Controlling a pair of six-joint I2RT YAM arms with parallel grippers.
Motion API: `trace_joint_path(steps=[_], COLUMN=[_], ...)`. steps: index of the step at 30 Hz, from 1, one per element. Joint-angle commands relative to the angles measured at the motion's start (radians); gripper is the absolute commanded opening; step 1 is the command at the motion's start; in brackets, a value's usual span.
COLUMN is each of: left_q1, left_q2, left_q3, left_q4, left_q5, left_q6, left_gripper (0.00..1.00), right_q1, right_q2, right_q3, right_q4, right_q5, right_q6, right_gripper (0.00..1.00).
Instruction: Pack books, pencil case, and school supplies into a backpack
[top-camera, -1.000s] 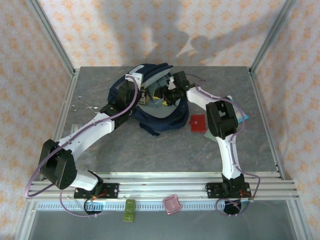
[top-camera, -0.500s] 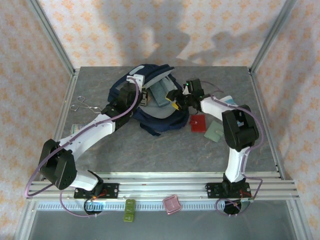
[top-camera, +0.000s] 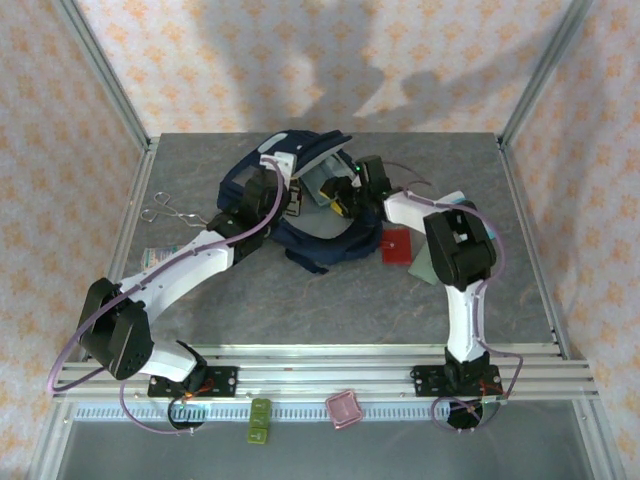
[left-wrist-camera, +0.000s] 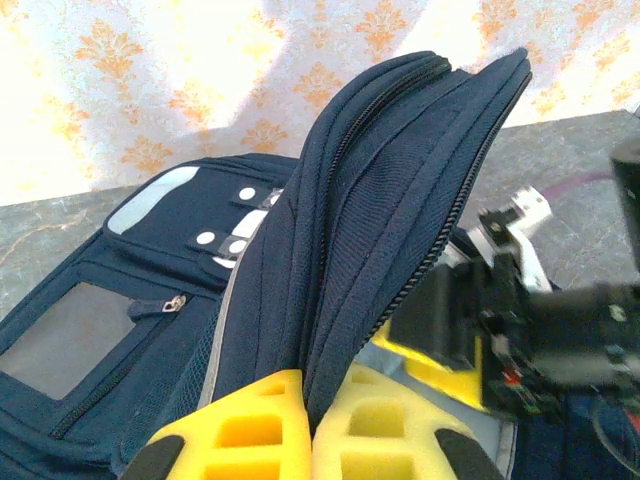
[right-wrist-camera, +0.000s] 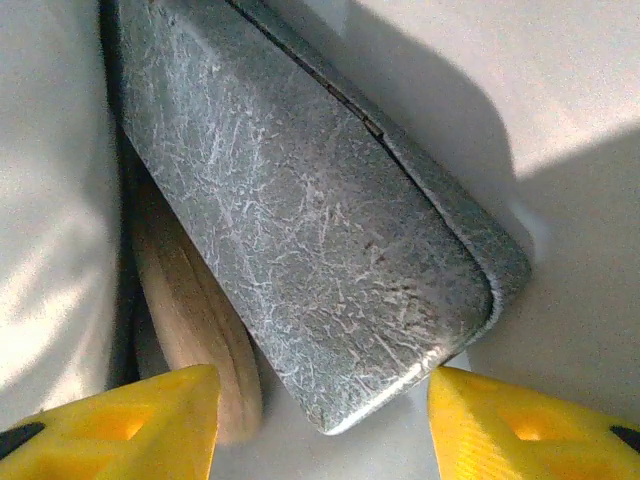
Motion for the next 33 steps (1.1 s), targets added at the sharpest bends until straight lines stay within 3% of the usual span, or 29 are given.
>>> trace_joint_path(steps=[1, 5, 8, 14, 19, 25, 33], left_q1=[-0.023, -0.03, -0.04, -0.056, -0.07, -0.13, -0.186], left_q2=[-0.073, -0.07, -0.055, -0.012, 0.057, 0.219, 0.482], left_q3=[0.0, -0.012, -0.017, -0.002, 0.045, 0.215, 0.565], left_q4=[0.125, 0.126, 0.129, 0.111, 0.075, -0.026, -0.193], left_q5=[0.01, 0.018, 0.026, 0.024, 0.027, -0.008, -0.01], left_q6=[-0.042, -0.052, -0.071, -0.111, -0.205, -0.328, -0.453], left_gripper=[0.0, 0.0, 0.0, 0.0, 0.0, 0.0, 0.0], right_q1=[0.015, 0.027, 0.033, 0.037, 0.034, 0.034, 0.073], right_q2=[0.022, 0.072, 0.086, -0.089, -0.312, -0.588, -0.718], right_q3=[0.109, 0.148, 0.139, 0.019, -0.204, -0.46, -0.614], right_q4=[0.091, 0.248, 0.272, -0.037, -0.218, -0.286, -0.225], right_q5=[0.063, 0.008, -0.018, 0.107, 0.249, 0.441, 0.436], right_q6=[-0.011, 0.01, 0.009, -0.177, -0.255, -0.24, -0.22], right_gripper=[0.56, 0.57, 0.56, 0.56, 0.56, 0.55, 0.51])
